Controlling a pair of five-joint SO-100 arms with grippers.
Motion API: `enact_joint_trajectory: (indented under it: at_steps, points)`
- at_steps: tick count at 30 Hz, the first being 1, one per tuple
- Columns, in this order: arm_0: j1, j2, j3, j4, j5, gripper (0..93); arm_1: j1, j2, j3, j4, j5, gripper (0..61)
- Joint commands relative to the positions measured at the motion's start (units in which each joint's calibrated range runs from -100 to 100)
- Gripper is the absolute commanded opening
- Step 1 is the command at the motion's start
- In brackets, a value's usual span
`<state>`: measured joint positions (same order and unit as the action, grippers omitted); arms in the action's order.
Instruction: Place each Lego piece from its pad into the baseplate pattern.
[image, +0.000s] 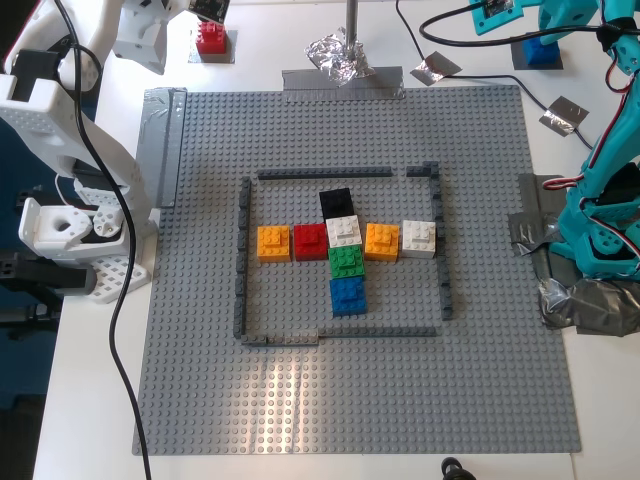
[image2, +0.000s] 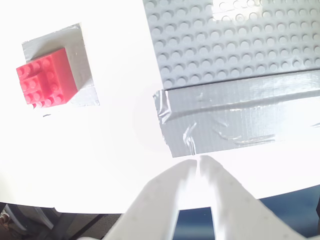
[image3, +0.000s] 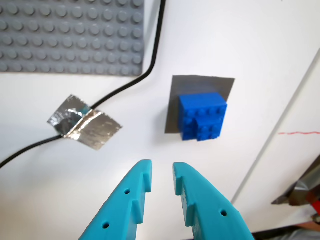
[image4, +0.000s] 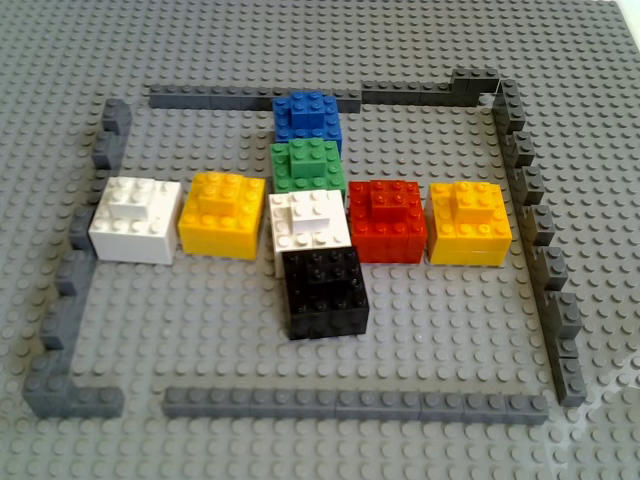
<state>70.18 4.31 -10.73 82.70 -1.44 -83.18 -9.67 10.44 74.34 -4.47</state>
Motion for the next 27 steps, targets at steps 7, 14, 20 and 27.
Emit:
enact_joint_trajectory:
  at_steps: [7, 14, 20, 27]
  points:
    - [1.89, -2.68, -2.68, -0.35, -0.39, 5.8, 20.54, -10.41, -7.87, 11.99, 10.21, 0.2]
    - [1.82, -2.68, -2.86, -0.35, -0.39, 5.8, 19.31, -9.73, -7.6, 10.45, 10.26, 0.2]
    - [1.89, -2.51, -2.86, -0.35, -0.39, 5.9, 17.28, -8.1, -9.59, 9.23, 10.65, 0.2]
    - [2.11, -2.08, -2.77, -0.43, 0.0, 6.0, 14.38, -6.21, -14.46, 3.78, 5.13, 0.2]
